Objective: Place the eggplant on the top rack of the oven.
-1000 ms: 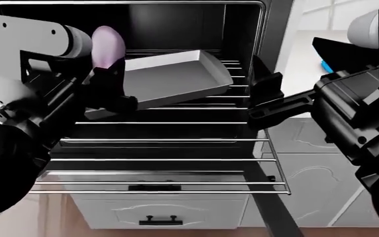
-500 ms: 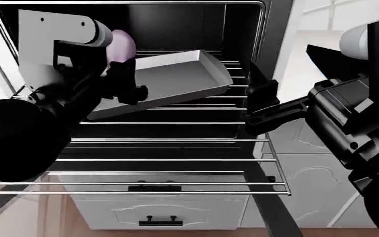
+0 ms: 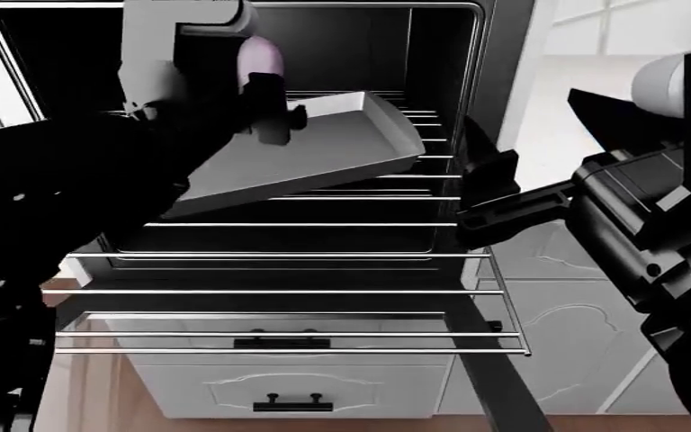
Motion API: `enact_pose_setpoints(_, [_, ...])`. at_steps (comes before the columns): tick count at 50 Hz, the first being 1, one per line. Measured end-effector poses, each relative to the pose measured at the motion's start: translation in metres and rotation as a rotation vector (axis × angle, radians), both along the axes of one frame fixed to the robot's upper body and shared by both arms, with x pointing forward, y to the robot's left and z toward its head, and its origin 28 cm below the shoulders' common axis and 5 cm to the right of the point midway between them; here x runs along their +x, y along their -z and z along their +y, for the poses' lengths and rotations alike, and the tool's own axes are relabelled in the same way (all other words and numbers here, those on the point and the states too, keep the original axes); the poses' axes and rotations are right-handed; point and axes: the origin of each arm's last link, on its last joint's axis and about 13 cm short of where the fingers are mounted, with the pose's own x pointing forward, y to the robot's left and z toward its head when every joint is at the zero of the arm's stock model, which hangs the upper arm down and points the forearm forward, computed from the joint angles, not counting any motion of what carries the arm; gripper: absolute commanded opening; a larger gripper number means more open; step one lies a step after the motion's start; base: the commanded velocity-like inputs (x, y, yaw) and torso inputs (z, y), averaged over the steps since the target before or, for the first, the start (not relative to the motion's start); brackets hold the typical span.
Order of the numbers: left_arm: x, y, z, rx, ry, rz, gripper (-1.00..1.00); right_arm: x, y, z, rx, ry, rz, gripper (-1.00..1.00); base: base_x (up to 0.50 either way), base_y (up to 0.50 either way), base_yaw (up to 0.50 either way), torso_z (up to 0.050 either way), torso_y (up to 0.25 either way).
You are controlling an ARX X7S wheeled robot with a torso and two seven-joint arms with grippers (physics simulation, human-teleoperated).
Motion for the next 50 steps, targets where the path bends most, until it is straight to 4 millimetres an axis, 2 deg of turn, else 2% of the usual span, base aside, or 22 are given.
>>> enact_pose_setpoints(12, [0.025, 0.001, -0.005, -0.018, -0.027, 0.052, -1.0, 0.002, 0.003, -0.001, 0.007, 0.003, 0.003, 1.0, 0.0, 0.0, 0.0, 0.0, 0.0])
enact_pose_setpoints(35, [0.072, 0.017, -0.007, -0.051, -0.085, 0.193, -1.0, 0.0, 0.007, -0.003, 0.022, 0.007, 0.001, 1.0, 0.0, 0.0, 0.0, 0.0, 0.0])
enact_pose_setpoints(50, [0.093, 0.028, -0.006, -0.059, -0.135, 0.253, -1.0, -0.002, 0.009, -0.005, 0.03, 0.016, -0.001, 1.0, 0.0, 0.0, 0.0, 0.0, 0.001])
